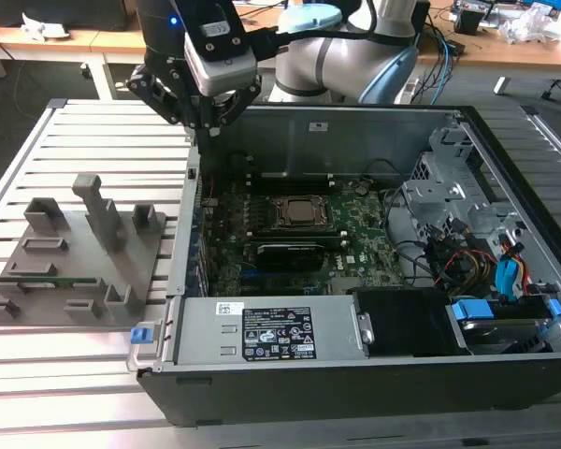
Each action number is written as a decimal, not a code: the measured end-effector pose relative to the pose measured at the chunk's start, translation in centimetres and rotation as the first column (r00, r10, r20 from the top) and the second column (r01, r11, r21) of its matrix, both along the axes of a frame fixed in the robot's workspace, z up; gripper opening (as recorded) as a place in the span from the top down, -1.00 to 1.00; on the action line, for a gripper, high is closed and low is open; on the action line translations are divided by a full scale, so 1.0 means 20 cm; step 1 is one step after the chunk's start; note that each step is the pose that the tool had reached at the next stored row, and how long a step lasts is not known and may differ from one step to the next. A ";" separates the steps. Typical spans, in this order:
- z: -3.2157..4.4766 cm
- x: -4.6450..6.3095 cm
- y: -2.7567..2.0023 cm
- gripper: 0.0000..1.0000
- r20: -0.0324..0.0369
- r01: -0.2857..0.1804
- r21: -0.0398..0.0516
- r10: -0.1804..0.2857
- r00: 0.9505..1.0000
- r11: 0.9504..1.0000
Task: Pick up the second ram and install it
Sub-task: 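Reach for the second ram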
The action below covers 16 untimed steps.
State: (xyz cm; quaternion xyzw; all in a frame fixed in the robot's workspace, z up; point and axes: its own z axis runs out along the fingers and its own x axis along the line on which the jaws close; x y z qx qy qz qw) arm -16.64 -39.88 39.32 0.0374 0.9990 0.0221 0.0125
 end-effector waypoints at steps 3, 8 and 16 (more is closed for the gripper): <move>0.000 -0.05 0.000 0.80 0.000 0.000 0.000 0.000 1.000 1.000; -0.002 -0.19 0.000 0.80 0.000 0.000 0.000 0.000 1.000 1.000; -0.003 -0.37 0.000 0.80 0.000 0.000 0.000 0.000 1.000 1.000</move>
